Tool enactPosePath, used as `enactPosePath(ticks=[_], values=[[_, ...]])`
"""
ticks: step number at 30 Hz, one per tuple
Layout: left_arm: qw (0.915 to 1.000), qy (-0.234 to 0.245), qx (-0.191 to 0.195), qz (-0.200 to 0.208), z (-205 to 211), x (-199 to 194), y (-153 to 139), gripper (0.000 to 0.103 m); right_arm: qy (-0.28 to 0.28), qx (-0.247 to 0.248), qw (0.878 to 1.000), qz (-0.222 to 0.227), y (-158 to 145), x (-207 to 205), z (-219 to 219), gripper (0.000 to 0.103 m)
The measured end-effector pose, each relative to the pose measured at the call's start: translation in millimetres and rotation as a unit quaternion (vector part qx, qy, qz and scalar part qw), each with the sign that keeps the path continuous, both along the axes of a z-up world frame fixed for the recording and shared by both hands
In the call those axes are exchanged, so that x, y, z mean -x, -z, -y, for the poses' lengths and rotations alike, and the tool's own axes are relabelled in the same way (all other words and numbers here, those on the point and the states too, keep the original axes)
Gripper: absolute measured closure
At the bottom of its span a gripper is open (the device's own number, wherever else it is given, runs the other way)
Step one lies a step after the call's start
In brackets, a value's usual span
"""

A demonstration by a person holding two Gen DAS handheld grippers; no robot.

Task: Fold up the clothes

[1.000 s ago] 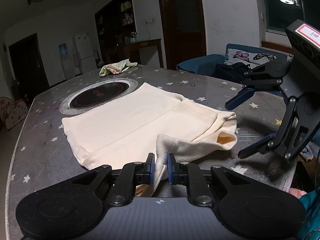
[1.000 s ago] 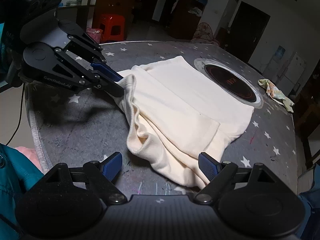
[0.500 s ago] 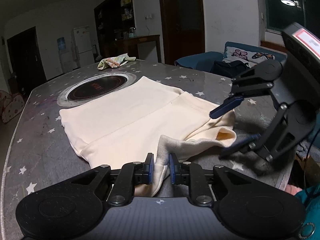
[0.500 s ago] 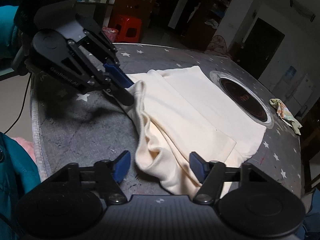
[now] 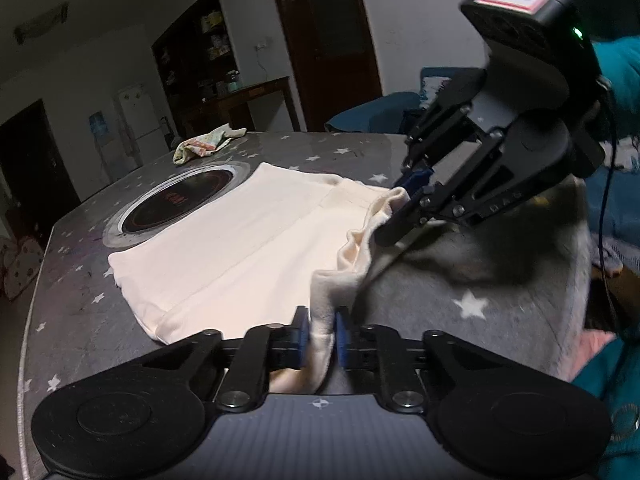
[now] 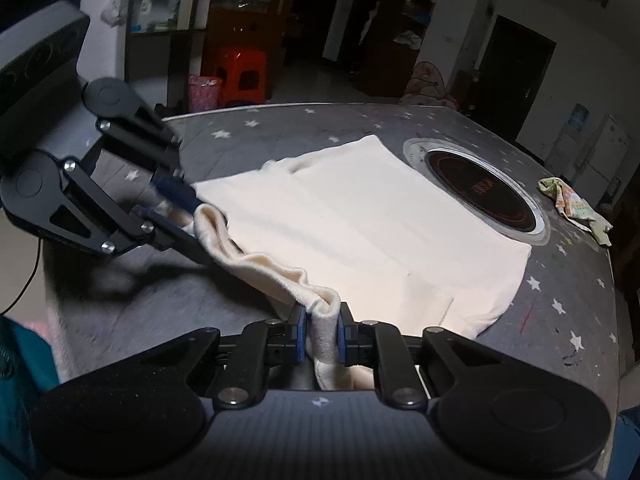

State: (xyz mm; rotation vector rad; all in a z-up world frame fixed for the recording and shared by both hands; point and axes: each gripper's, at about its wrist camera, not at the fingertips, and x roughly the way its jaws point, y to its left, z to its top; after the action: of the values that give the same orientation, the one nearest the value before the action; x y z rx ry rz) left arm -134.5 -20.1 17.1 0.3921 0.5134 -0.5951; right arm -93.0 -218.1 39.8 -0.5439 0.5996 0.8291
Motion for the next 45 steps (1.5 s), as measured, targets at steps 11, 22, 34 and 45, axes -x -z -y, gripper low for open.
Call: enactPosePath(ticks=[11,22,34,45], values=[[0.9976,-0.032,0.041,-0.045,-13.3,-40.5,-3.4,0.089,-0.004,-0.006,1.000,-0.030,14.1,-6.8,8.1,0.065],[0.9995,-0.026,-0.011,-0.018,-20.7,-18.0,3.6,0.072,0.014,-0.014,0.999,-0.037,15.7,-17.6,11.9,0.086],[0.9985,-0.022,0.030,-0.039,-39.9,-16.2,0.6,0.095,0.024,-0.025,0.998,-0.044,11.0,-16.2,11.8,0.093],[0.9947,-0.028,0.085,-0.052,-54.1,27.5,-29.8,0.097,-0.007,-0.037,0.998,-0.042,-20.1,21.4,18.6,0.094]])
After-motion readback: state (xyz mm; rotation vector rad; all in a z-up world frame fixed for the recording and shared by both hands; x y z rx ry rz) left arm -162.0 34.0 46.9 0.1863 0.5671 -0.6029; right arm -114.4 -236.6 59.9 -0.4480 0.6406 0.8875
